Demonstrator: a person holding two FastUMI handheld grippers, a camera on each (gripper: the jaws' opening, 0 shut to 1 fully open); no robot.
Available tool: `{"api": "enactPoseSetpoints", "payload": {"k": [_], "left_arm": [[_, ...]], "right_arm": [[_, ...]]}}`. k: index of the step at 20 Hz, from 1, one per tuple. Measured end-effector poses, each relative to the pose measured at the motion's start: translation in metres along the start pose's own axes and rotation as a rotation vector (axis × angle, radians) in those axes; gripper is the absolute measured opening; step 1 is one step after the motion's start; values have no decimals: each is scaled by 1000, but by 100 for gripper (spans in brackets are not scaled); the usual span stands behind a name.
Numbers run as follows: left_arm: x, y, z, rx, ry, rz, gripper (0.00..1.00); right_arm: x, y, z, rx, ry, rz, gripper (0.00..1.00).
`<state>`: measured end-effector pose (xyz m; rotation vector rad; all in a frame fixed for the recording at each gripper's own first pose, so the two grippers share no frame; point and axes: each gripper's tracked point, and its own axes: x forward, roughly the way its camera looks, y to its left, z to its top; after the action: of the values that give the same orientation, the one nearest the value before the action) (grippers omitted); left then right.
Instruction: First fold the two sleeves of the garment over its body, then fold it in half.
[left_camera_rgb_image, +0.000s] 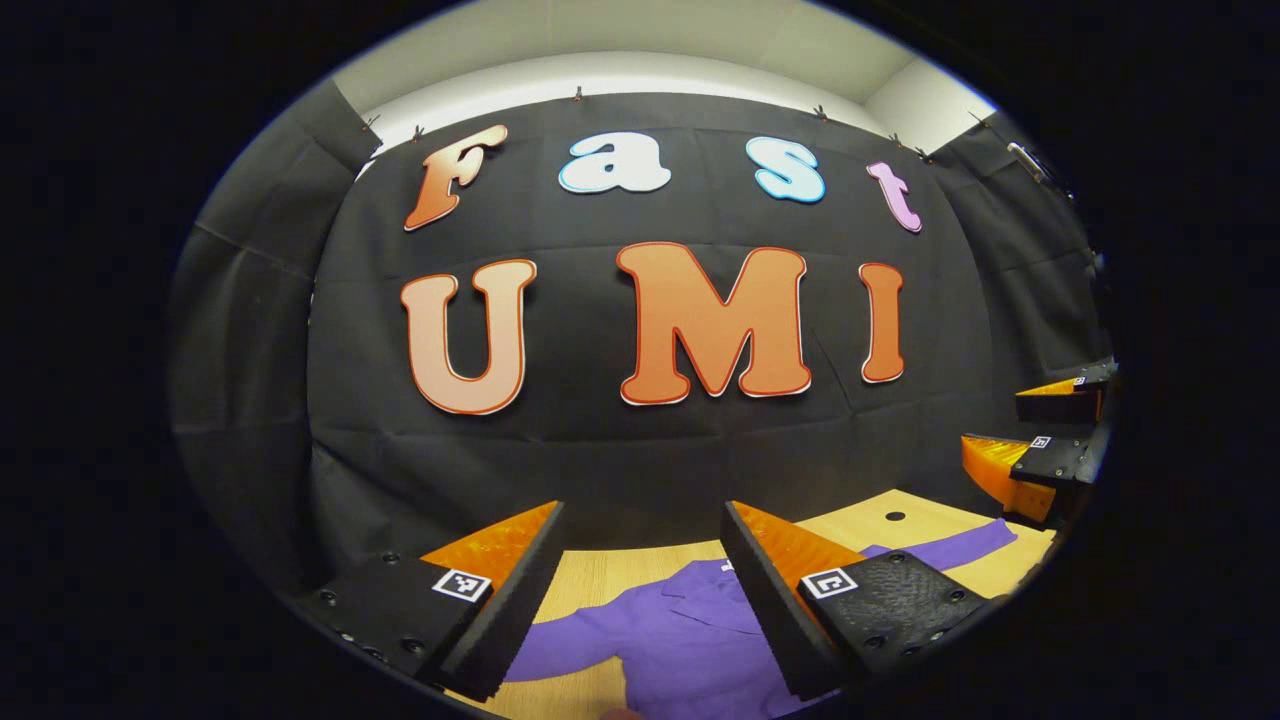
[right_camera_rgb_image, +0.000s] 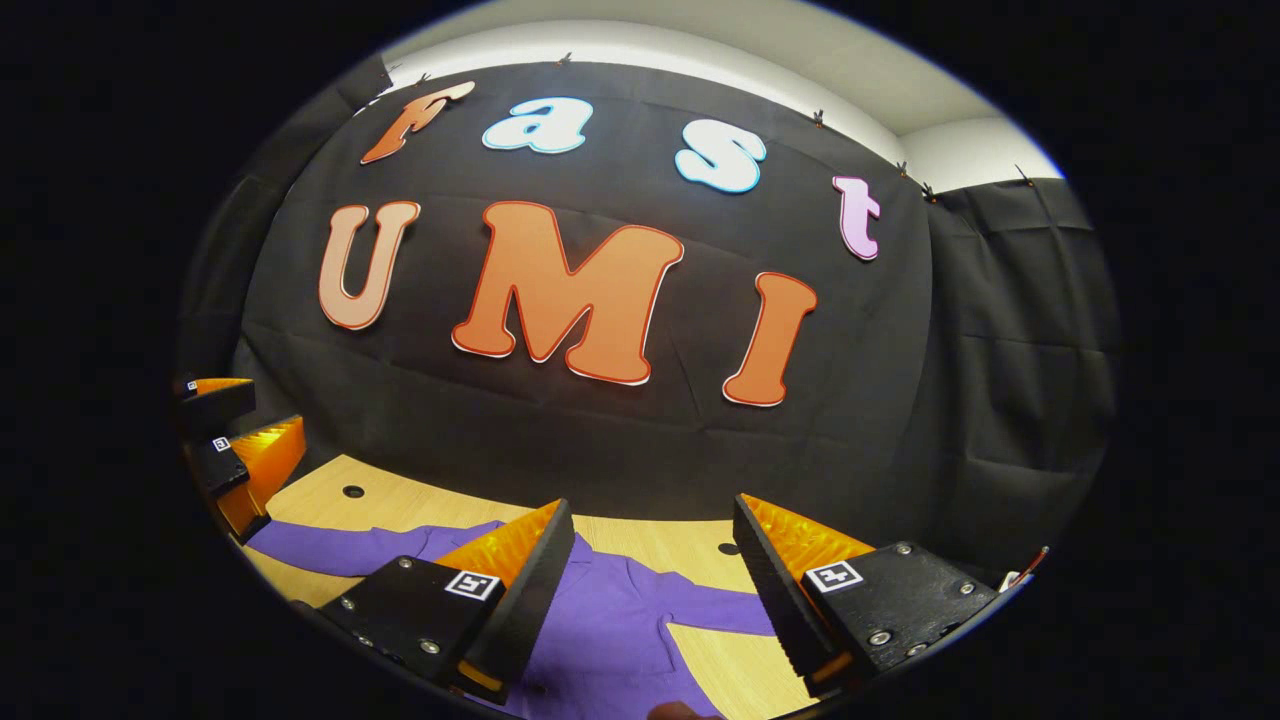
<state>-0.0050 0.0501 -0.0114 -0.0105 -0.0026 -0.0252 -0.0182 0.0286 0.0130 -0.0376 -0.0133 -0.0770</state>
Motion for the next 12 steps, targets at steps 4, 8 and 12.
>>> {"api": "enactPoseSetpoints", "payload": {"k": [4, 8, 12], "left_arm": [[0, 0, -2, -1, 1, 19, 97], [0, -7, 2, -11, 1, 68, 96], [1, -23, 15, 10, -23, 92, 97]], "right_arm": [[3, -2, -2, 0, 1, 14, 95], [17, -14, -3, 9, -10, 47, 95], [36, -40, -13, 7, -4, 45, 95]]}}
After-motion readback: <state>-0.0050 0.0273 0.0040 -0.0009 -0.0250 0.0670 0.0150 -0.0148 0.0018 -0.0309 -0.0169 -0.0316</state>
